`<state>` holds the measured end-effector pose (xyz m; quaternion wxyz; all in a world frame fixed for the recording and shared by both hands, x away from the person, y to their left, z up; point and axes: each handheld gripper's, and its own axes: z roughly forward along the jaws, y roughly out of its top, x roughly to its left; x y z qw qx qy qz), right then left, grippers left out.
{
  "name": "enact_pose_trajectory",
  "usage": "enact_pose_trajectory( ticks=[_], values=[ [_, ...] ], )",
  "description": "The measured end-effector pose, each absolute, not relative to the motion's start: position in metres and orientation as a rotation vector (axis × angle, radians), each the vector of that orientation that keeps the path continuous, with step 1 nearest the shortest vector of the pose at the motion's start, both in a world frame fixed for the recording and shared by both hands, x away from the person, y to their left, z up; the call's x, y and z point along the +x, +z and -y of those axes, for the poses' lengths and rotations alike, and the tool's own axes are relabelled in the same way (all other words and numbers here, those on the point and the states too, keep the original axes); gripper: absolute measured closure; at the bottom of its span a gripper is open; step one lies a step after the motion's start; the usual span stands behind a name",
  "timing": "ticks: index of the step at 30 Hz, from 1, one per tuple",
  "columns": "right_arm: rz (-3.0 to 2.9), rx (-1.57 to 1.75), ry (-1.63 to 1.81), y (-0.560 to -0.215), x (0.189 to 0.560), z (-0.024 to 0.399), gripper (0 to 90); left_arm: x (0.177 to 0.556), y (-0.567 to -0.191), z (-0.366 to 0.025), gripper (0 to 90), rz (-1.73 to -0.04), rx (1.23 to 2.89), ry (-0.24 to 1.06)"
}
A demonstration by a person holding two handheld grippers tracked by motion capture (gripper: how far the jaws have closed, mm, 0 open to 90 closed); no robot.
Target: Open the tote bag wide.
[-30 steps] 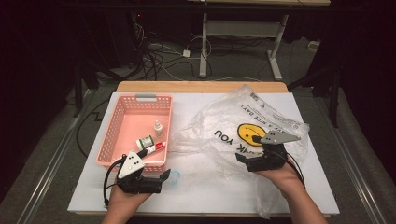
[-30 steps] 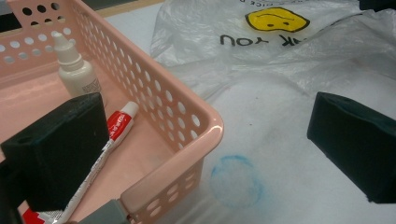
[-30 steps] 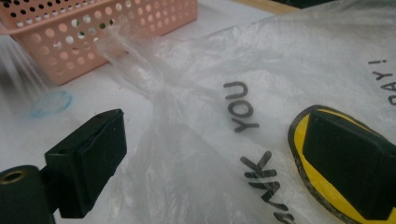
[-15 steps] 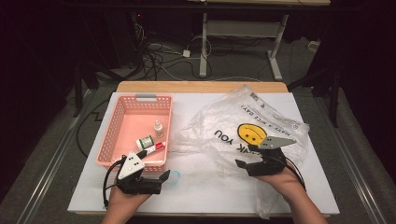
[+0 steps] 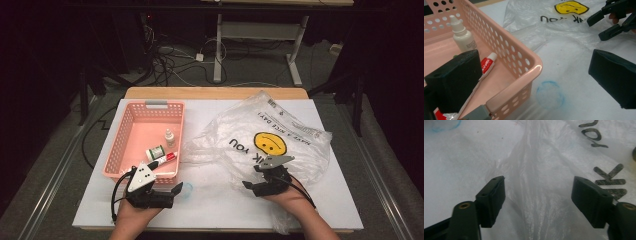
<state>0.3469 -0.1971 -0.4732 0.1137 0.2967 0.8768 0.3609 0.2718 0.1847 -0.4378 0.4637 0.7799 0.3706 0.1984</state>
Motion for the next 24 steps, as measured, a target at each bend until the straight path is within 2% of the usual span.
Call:
enact_pose_trajectory(
  ticks=[4, 7, 13, 15, 18, 24],
  values=[
    [-2.572, 0.86, 1.041, -0.477, 0.348, 0.195, 44.4, 0.272, -0.438, -0.186, 0.0, -0.908, 1.92, 0.487],
    [-2.577, 0.849, 1.052, -0.476, 0.348, 0.195, 59.2, 0.272, -0.438, -0.186, 0.0, -0.908, 1.92, 0.483],
    [-2.588, 0.845, 1.063, -0.476, 0.351, 0.196, 74.5, 0.272, -0.437, -0.185, 0.0, -0.903, 1.929, 0.482],
    [-2.588, 0.846, 1.064, -0.475, 0.351, 0.196, 82.7, 0.272, -0.437, -0.185, 0.0, -0.903, 1.928, 0.481],
    [-2.568, 0.849, 1.085, -0.473, 0.35, 0.197, 88.8, 0.273, -0.438, -0.185, 0.0, -0.904, 1.932, 0.48],
    [-2.529, 0.866, 1.162, -0.467, 0.35, 0.203, 90.0, 0.272, -0.438, -0.186, 0.0, -0.905, 1.932, 0.481]
  ],
)
